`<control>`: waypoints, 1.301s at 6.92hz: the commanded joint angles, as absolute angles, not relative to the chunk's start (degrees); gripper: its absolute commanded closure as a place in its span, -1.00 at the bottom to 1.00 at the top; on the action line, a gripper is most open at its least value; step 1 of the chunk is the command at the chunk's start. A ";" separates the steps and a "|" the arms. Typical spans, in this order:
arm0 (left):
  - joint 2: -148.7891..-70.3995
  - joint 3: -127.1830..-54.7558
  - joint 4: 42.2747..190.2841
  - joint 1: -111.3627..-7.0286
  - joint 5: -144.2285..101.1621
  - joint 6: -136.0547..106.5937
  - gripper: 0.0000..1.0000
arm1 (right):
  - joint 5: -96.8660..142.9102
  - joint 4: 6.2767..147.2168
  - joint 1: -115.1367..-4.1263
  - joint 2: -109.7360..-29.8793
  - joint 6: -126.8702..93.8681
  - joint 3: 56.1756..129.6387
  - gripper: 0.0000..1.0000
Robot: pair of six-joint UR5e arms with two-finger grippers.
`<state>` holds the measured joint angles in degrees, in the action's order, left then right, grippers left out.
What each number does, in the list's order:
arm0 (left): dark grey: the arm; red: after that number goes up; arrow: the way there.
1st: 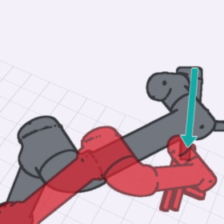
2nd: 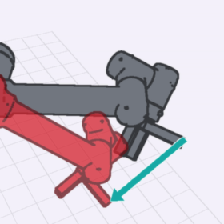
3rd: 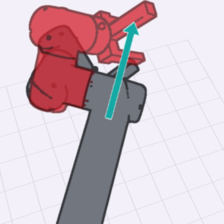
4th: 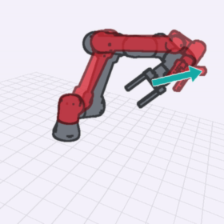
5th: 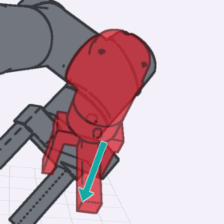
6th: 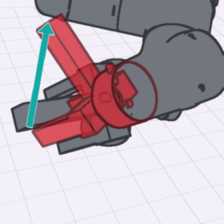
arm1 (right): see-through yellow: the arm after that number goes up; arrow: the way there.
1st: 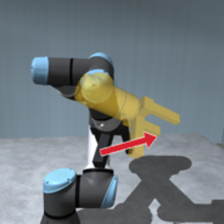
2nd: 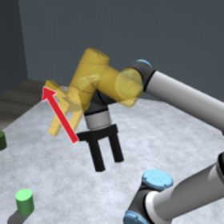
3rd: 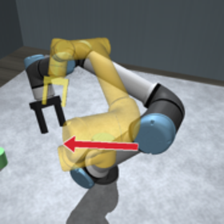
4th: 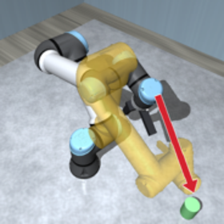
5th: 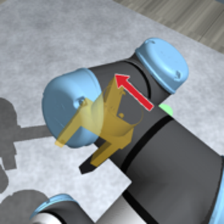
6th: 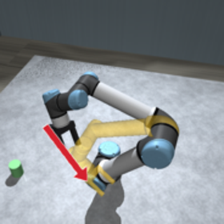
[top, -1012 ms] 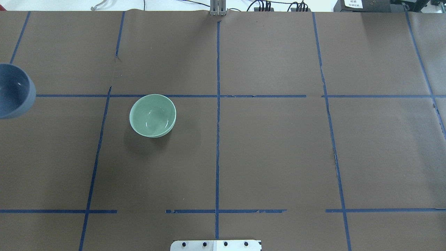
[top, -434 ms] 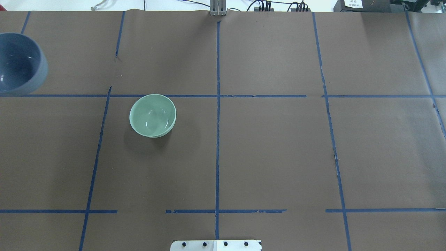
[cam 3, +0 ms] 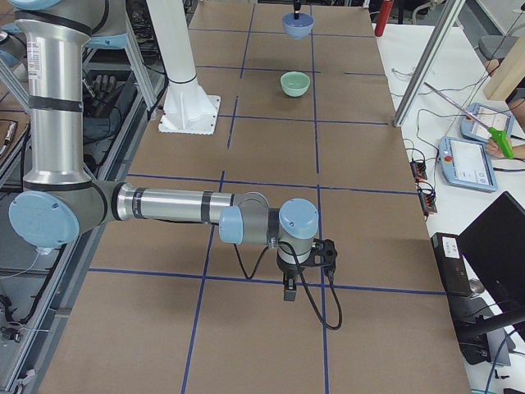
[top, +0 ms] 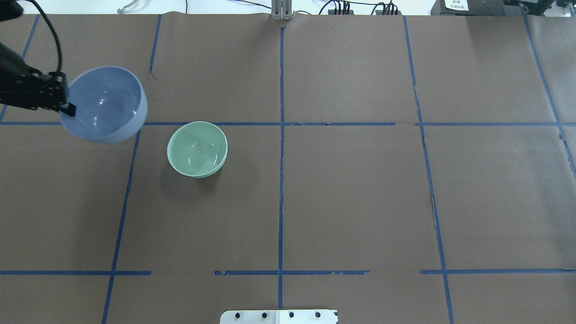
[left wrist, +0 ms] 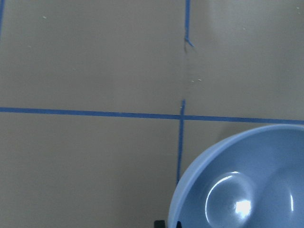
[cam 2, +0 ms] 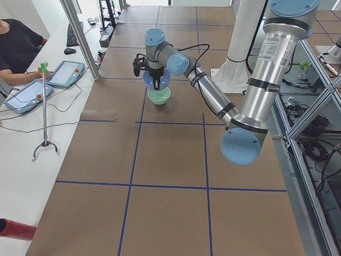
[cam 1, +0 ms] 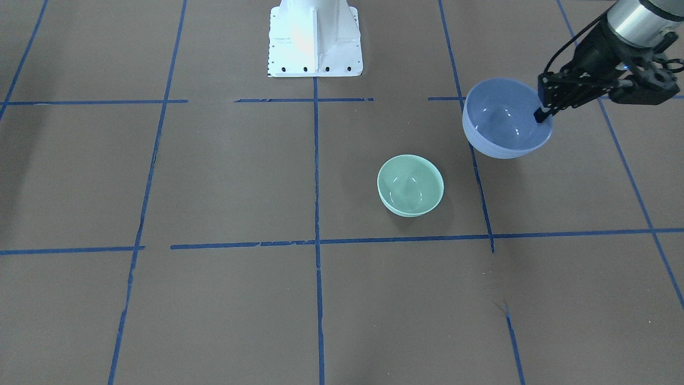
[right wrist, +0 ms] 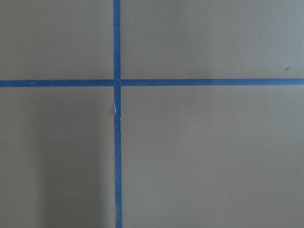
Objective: Stack blue bowl on green bowl
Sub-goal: 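Carry the blue bowl over the pale green bowl and lower it inside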
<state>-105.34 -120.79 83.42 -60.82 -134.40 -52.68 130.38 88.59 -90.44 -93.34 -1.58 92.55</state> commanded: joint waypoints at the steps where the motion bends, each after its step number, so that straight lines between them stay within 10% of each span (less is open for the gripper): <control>1: -107.74 -114.04 93.90 -53.37 -132.21 -62.11 1.00 | 130.43 88.59 -90.44 -93.34 -1.58 92.55 -1.00; 9: -108.81 -105.03 106.17 -46.85 -128.32 -66.53 1.00 | 130.43 88.59 -90.44 -93.34 -1.58 92.55 -1.00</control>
